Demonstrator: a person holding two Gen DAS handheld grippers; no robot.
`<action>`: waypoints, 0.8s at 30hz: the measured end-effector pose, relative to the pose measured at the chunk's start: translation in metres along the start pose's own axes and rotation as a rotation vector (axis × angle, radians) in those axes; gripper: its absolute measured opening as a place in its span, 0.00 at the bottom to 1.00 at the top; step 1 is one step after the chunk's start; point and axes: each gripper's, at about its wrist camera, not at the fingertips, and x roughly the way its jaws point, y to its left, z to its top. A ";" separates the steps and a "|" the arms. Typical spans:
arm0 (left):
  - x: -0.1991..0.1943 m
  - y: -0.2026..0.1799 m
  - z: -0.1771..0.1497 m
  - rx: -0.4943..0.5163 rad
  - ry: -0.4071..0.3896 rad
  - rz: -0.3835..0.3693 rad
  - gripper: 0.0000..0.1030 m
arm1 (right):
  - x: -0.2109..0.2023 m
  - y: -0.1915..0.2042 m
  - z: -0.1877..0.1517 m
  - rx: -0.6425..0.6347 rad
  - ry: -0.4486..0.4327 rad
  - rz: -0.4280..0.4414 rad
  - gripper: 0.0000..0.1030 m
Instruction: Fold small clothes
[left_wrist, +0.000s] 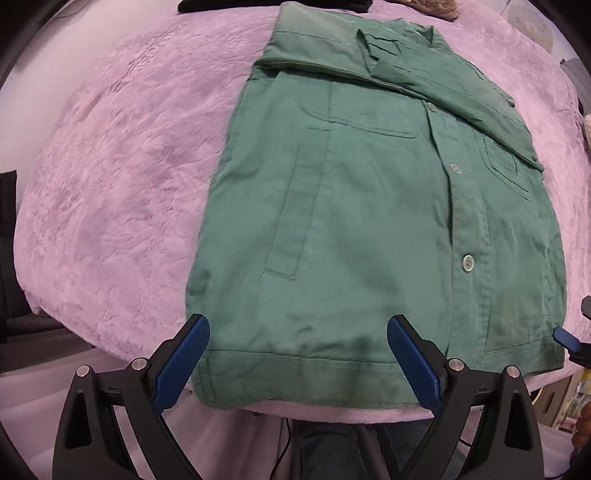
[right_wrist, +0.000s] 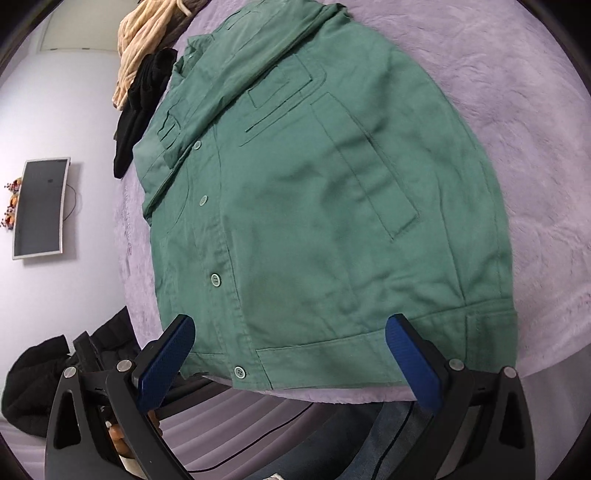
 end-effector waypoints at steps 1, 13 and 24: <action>0.001 0.009 -0.003 -0.015 0.006 0.000 0.94 | -0.004 -0.006 -0.002 0.013 -0.017 -0.004 1.00; 0.032 0.074 -0.002 -0.125 0.016 -0.069 0.94 | -0.058 -0.081 0.012 0.137 -0.255 -0.098 1.00; 0.054 0.065 0.008 -0.081 0.103 -0.333 0.94 | 0.007 -0.067 -0.008 0.162 -0.047 0.348 1.00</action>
